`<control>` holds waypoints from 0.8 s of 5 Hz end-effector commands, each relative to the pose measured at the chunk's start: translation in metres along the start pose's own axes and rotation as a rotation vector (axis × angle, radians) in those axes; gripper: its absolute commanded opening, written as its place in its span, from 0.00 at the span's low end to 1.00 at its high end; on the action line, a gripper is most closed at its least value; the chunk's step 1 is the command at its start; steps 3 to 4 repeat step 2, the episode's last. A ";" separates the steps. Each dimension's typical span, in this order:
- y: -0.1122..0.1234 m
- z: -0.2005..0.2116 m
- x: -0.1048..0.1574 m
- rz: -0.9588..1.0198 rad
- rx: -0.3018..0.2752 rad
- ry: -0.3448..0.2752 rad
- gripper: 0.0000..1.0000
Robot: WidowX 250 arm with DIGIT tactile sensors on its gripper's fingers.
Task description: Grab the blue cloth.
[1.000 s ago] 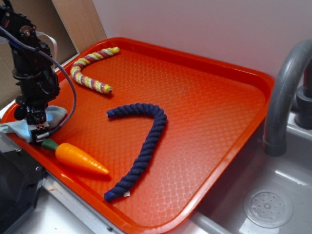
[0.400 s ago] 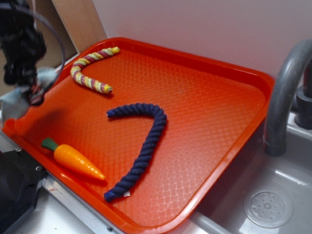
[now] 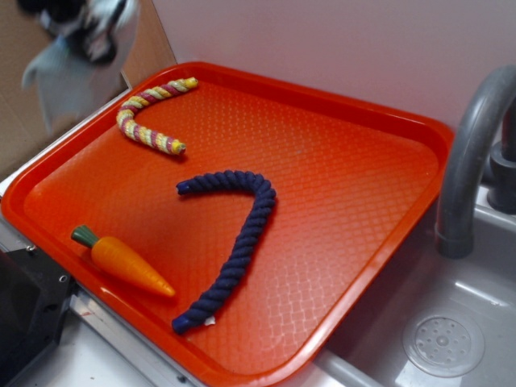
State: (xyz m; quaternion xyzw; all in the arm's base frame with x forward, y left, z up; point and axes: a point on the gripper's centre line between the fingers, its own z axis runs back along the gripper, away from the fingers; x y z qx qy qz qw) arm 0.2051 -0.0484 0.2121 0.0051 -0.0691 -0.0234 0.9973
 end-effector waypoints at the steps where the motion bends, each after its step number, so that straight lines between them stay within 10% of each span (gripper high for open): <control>1: 0.000 0.035 0.023 0.075 0.017 -0.103 0.00; 4: 0.005 0.026 0.025 0.078 0.046 -0.100 0.00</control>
